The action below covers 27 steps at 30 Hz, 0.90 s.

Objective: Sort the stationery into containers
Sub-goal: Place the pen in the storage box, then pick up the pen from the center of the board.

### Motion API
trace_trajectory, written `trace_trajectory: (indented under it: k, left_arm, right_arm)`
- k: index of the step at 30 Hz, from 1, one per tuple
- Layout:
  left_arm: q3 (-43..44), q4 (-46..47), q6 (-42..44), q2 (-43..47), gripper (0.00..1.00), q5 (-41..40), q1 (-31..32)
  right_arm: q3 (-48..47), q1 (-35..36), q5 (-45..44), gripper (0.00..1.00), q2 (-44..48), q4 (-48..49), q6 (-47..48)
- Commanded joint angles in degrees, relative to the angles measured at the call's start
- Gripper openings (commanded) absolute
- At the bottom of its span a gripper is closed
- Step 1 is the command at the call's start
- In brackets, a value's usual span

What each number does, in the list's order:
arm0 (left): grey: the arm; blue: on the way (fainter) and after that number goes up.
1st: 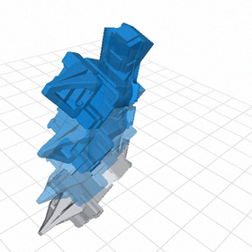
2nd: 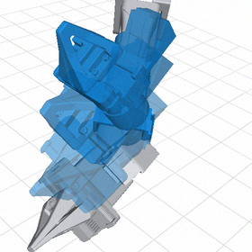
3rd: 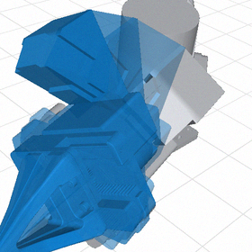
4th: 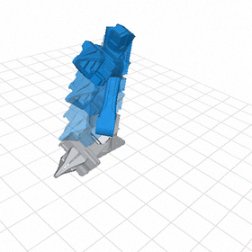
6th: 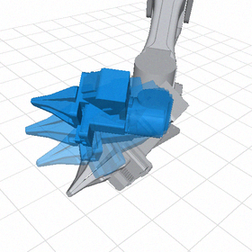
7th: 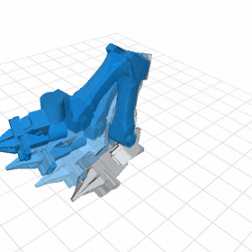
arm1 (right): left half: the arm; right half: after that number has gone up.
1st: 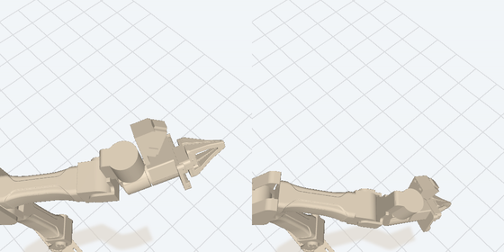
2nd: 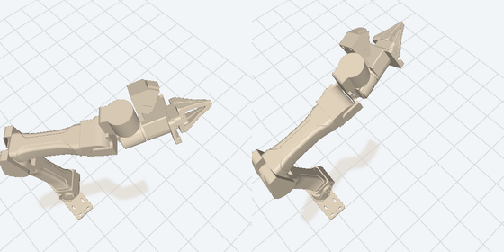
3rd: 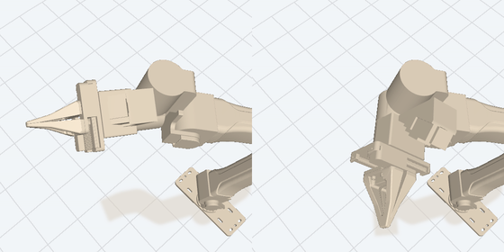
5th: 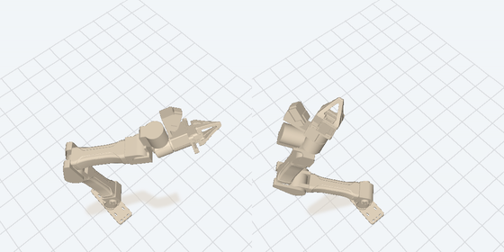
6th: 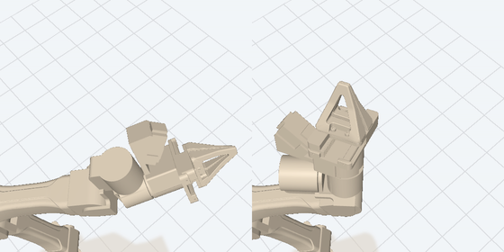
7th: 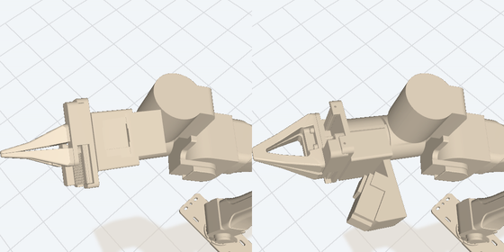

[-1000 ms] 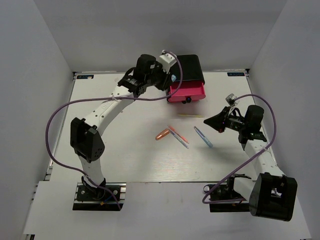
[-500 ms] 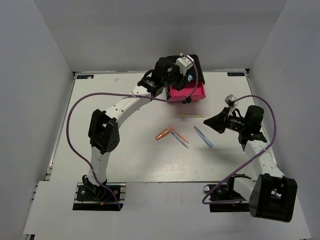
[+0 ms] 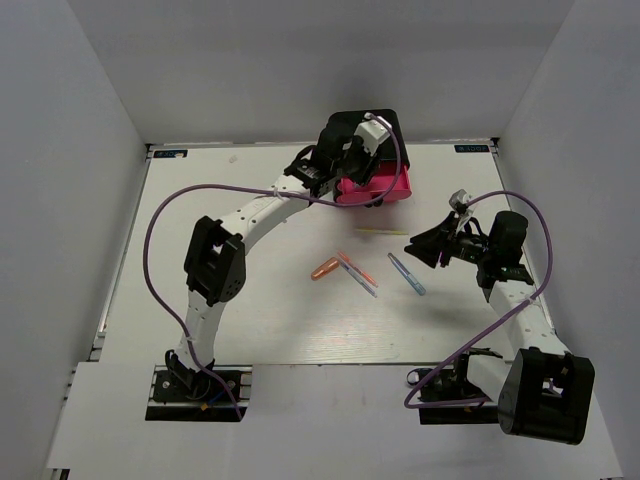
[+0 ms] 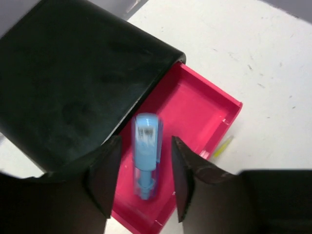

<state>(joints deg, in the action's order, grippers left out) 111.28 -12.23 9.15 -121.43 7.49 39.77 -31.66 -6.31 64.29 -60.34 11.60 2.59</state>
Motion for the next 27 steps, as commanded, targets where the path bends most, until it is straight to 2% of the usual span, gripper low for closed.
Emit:
trace_trajectory:
  k: [1,4,9,11,12,13,14,15,16,17,18,19,20,21,23,24,26,27]
  left_arm:
    - [1.6,1.4,0.2,2.6,0.58,-1.7,0.9]
    - [4.0,0.9,0.2,2.6,0.62,-2.3,0.9]
    - [2.1,0.9,-2.4,6.1,0.62,-2.3,0.9]
    - [-1.4,0.9,-4.3,11.7,0.54,-2.3,1.5]
    - [-6.6,1.8,-5.0,14.3,0.48,-2.3,1.5]
    - [-9.5,1.8,-6.8,17.0,0.31,-2.3,1.5]
    - [-12.6,1.8,-8.0,22.9,0.24,-2.3,1.5]
    - [-19.2,1.8,-9.4,26.0,0.19,-2.3,0.8]
    - [-22.8,1.1,-11.7,29.3,0.17,-1.7,0.7]
    - [-26.4,0.2,-12.7,32.6,0.17,-1.7,0.1]
    - [-33.6,-1.8,-13.3,39.4,0.2,-1.7,0.0]
    - [-37.2,-3.0,-13.3,42.8,0.26,-4.0,0.0]
    - [-40.7,-4.1,-14.4,46.2,0.47,-5.3,0.0]
    - [-47.3,-5.2,-14.4,49.6,0.55,-6.5,0.0]
    - [-53.0,-8.4,-16.3,59.2,0.7,-11.6,0.0]
    - [-57.5,-9.7,-17.1,62.1,0.74,-13.3,0.0]
    - [-61.5,-12.5,-19.0,70.3,0.79,-17.4,0.0]
    - [-65.3,-13.1,-19.5,73.0,0.79,-18.8,0.0]
  right_arm:
    - [0.4,0.1,0.8,0.46,0.3,0.0,2.0]
    - [0.4,-0.1,0.9,0.46,0.4,-0.1,2.3]
    - [0.5,-0.1,1.4,0.5,0.7,-1.0,4.9]
    - [1.5,0.2,2.8,0.53,1.7,-1.2,8.0]
    - [1.8,0.3,3.8,0.54,2.0,-1.6,10.7]
    - [2.4,0.4,4.3,0.56,2.6,-1.7,14.4]
    - [2.7,1.5,5.3,0.58,3.5,-3.1,17.2]
    - [3.0,2.3,5.2,0.6,3.8,-4.1,19.7]
    - [2.8,3.9,5.4,0.64,4.7,-6.4,28.3]
    - [2.9,4.9,5.1,0.67,5.4,-9.0,31.7]
    - [2.7,5.9,2.8,0.69,5.8,-10.2,34.5]
    - [2.5,10.2,1.4,0.7,5.6,-11.0,39.9]
    - [2.5,11.5,-1.7,0.72,4.6,-14.4,45.4]
    - [0.9,15.2,-4.6,0.72,3.5,-15.7,50.7]
    - [-1.4,18.2,-8.9,0.72,-1.6,-20.5,57.4]
    - [-2.0,22.5,-11.5,0.72,-2.7,-20.8,58.0]
    - [-4.3,25.4,-15.1,0.73,-6.8,-20.7,59.6]
    - [-5.5,29.7,-18.7,0.73,-9.3,-20.0,59.8]
